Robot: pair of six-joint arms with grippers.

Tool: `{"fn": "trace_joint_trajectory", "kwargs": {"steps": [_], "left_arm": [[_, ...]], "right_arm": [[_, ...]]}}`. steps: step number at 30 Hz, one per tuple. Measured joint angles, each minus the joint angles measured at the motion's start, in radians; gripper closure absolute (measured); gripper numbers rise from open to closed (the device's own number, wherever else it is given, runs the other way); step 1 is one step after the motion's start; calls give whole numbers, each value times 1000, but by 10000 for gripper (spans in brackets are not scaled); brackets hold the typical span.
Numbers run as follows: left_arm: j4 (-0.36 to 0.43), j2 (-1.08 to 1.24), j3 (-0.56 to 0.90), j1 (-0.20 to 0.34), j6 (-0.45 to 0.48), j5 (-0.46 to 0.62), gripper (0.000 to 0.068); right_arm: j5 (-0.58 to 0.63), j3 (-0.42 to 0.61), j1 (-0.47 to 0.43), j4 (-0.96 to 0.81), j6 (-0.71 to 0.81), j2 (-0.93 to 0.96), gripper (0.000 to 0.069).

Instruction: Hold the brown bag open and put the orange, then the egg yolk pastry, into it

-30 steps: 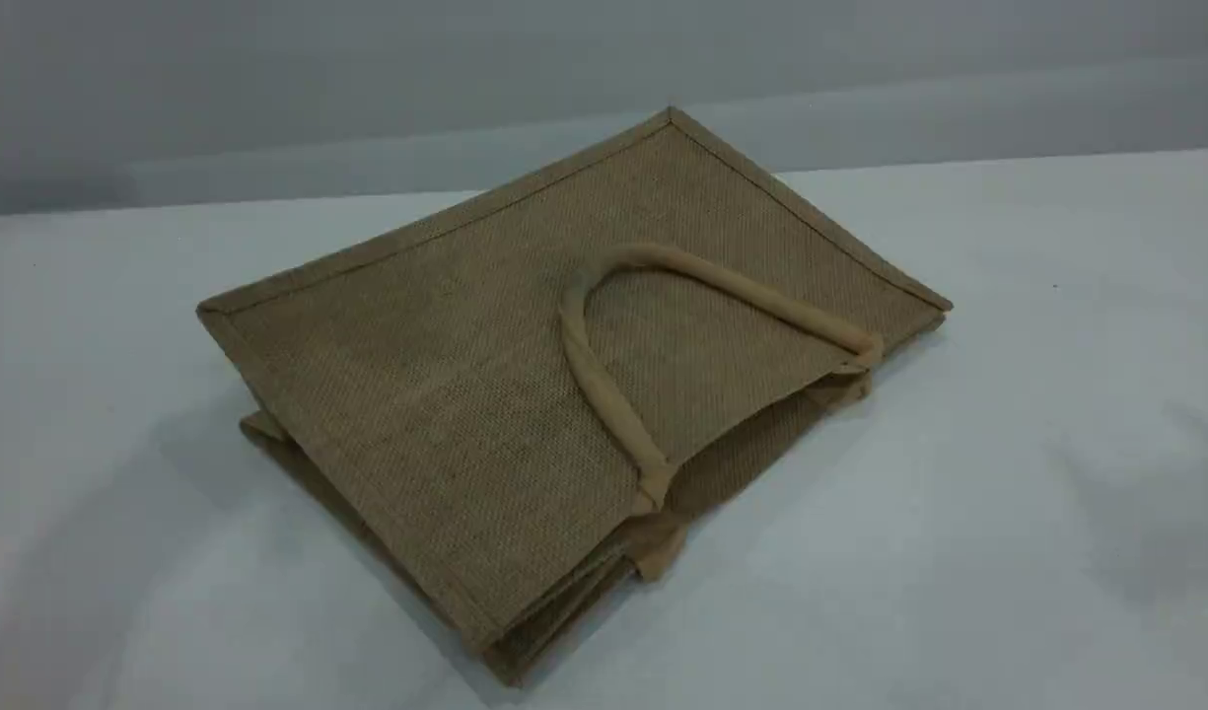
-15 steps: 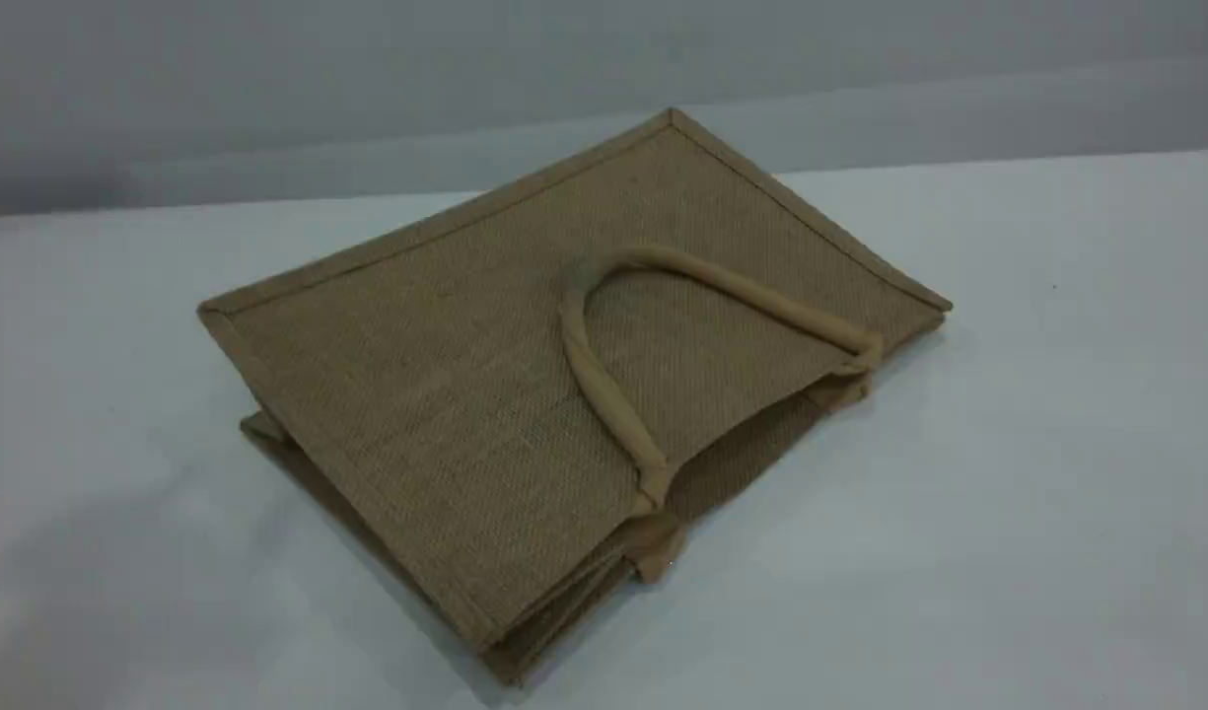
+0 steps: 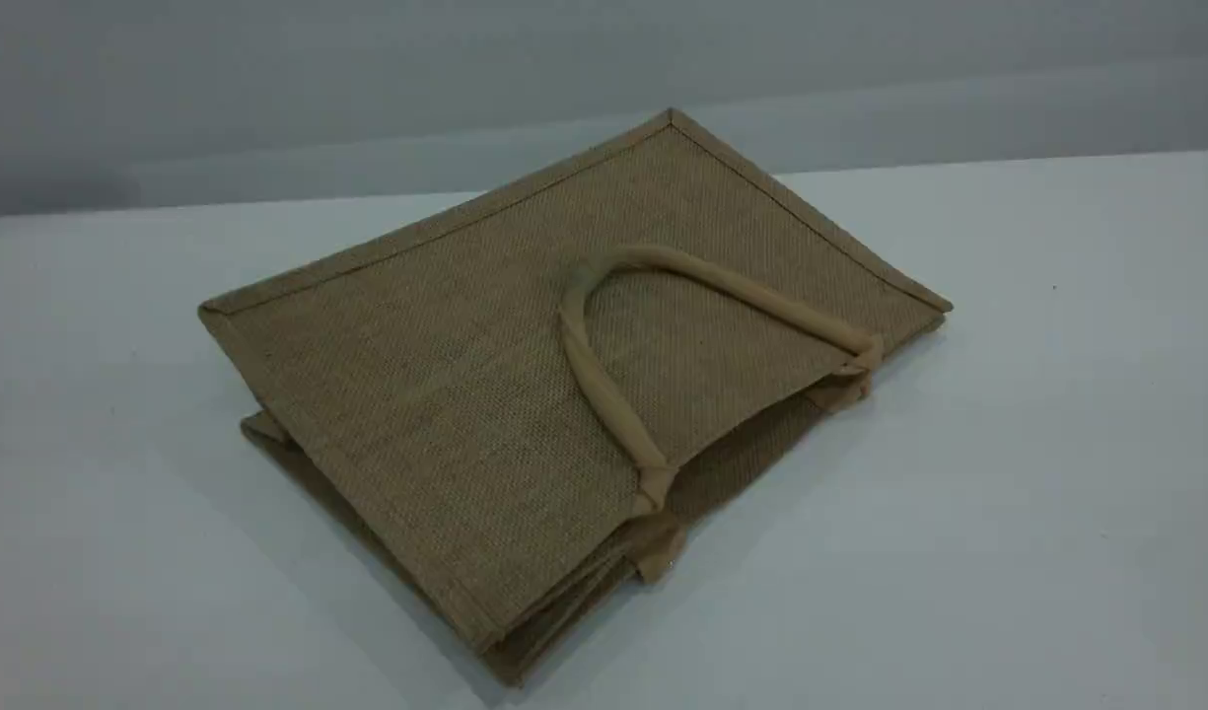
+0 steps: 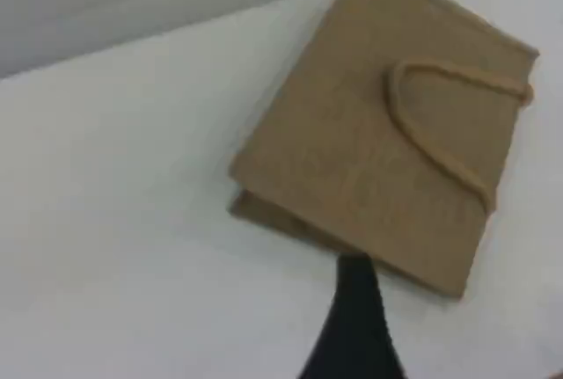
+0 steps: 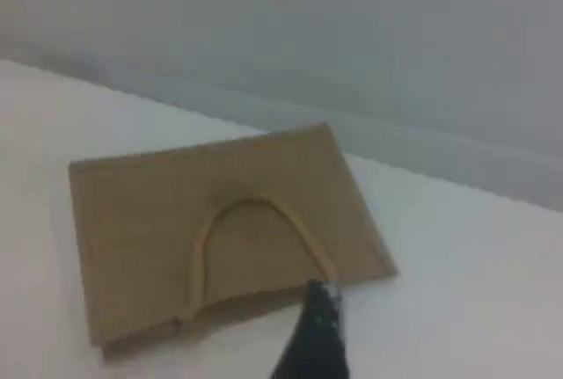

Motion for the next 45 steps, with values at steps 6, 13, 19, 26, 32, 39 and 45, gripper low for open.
{"fn": "trace_joint_trajectory", "kwargs": {"steps": [6, 13, 19, 26, 32, 39, 45], "left_arm": [[1, -261, 228, 0, 22, 1, 171], [4, -503, 412, 0, 44, 1, 171], [6, -540, 512, 0, 35, -11, 171], [9, -538, 612, 0, 34, -81, 171], [14, -538, 614, 0, 6, -112, 178], [93, -538, 614, 0, -105, -120, 203], [110, -538, 640, 0, -120, -144, 204]], "right_arm": [[0, 149, 0, -3, -1, -118, 109], [-36, 330, 0, -61, -8, -192, 109], [-83, 440, 0, -81, -8, -231, 109], [-94, 486, 0, -83, -9, -287, 109], [-94, 485, 0, -83, -9, -292, 109], [-94, 485, 0, -83, -8, -291, 109], [-93, 485, 0, -83, -7, -291, 109]]}}
